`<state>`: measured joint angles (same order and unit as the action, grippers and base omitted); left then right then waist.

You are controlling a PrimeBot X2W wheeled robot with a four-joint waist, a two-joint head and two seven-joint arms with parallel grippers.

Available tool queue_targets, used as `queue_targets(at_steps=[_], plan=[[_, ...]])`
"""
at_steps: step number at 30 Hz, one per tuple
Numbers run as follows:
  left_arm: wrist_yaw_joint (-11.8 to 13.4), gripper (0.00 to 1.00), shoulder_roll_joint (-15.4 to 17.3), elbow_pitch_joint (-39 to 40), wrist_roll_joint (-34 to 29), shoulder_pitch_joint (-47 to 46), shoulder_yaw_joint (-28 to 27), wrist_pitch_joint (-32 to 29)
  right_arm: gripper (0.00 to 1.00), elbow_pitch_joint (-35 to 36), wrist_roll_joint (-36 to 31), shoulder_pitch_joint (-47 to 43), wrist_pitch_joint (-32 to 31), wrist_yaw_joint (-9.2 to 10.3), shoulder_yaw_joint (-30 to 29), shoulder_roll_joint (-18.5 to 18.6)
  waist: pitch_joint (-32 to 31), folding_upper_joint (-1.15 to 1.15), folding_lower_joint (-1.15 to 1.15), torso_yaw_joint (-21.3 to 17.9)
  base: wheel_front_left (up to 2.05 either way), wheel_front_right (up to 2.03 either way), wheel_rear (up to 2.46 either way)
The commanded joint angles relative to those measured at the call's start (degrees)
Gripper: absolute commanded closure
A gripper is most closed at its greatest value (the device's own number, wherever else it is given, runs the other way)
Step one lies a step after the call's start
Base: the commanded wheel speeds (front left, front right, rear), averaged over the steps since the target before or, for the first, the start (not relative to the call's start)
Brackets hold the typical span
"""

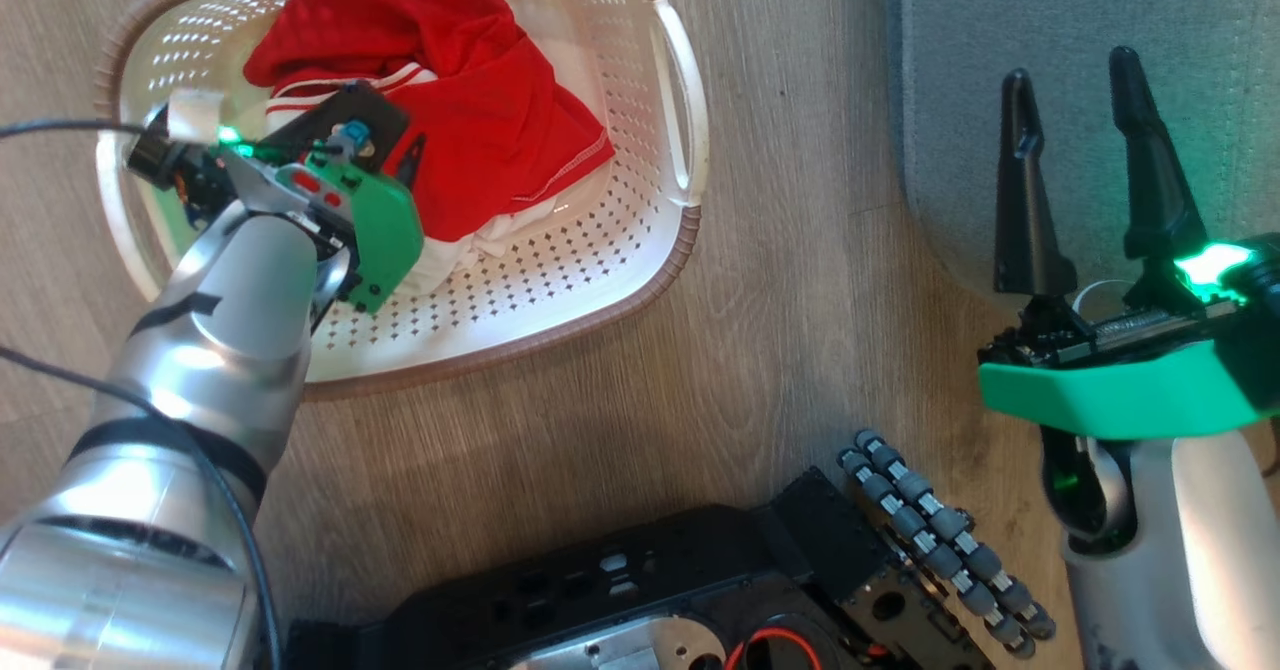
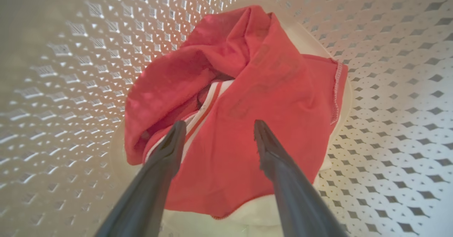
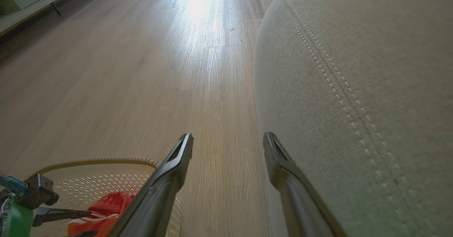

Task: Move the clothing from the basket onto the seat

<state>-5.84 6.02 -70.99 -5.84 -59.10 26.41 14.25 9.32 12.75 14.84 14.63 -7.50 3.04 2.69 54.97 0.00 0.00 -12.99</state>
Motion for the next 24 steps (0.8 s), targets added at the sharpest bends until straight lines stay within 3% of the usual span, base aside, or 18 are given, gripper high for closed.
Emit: queue_targets(at_steps=[1, 18, 24], plan=[[0.6, 0.00, 0.9, -0.5, -0.5, -0.2, -0.1, -0.9, 0.00, 2.3, 0.1, -2.3, 0.4, 0.01, 1.6, 0.2, 0.3, 0.00, 0.00, -0.3, 0.00, 0.00, 0.00], [1.9, 0.00, 0.5, -2.9, 0.0, -5.7, 1.6, -10.8, 0.00, 6.5, -1.4, -4.8, 0.4, 0.01, 5.5, 0.2, 2.9, 0.00, 0.00, -0.3, 0.00, 0.00, 0.00], [1.3, 0.00, 0.4, -2.9, -0.5, -6.1, 3.4, -13.8, 0.00, 7.6, -1.7, -6.0, 0.4, 0.01, 6.2, 0.2, 3.6, 0.00, 0.00, -0.3, 0.00, 0.00, 0.00]])
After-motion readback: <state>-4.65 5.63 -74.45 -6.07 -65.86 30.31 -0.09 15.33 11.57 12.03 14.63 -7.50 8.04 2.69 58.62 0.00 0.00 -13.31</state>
